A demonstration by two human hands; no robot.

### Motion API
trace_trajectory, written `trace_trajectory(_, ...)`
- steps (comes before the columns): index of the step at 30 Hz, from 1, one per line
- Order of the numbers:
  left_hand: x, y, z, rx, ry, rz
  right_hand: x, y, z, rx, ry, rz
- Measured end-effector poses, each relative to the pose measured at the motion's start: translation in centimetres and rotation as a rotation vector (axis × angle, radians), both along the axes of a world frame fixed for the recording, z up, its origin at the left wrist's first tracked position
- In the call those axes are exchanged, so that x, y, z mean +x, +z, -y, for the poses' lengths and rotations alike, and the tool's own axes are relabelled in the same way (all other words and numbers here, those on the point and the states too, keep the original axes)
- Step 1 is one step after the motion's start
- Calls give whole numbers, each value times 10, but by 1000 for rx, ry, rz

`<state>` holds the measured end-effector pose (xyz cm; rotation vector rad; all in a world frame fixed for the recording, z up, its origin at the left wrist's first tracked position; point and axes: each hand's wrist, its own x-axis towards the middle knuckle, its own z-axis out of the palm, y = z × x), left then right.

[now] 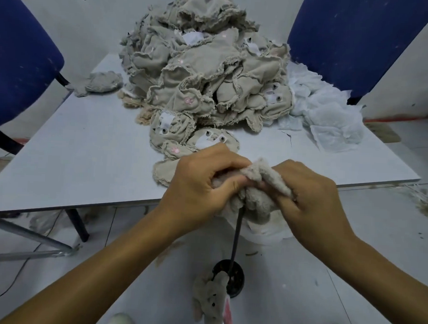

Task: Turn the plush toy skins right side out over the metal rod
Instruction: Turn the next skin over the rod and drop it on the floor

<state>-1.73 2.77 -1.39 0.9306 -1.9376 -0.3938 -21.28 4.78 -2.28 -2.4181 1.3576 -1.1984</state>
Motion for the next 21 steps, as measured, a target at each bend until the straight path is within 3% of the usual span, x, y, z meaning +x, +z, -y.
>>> trace_trajectory(4,0,-4,-2,268,-51,-32,9,-7,1,46,22,-93)
trace_trajectory(10,8,-16,1,416,-60,14,1,-9,0,201,38,-158)
trace_trajectory(17,11,-17,7,309,-77,211,12,-14,2,285,-9,-185)
trace_trajectory(21,5,-15,2,230,-59,19,8,-11,3,300,3,-157)
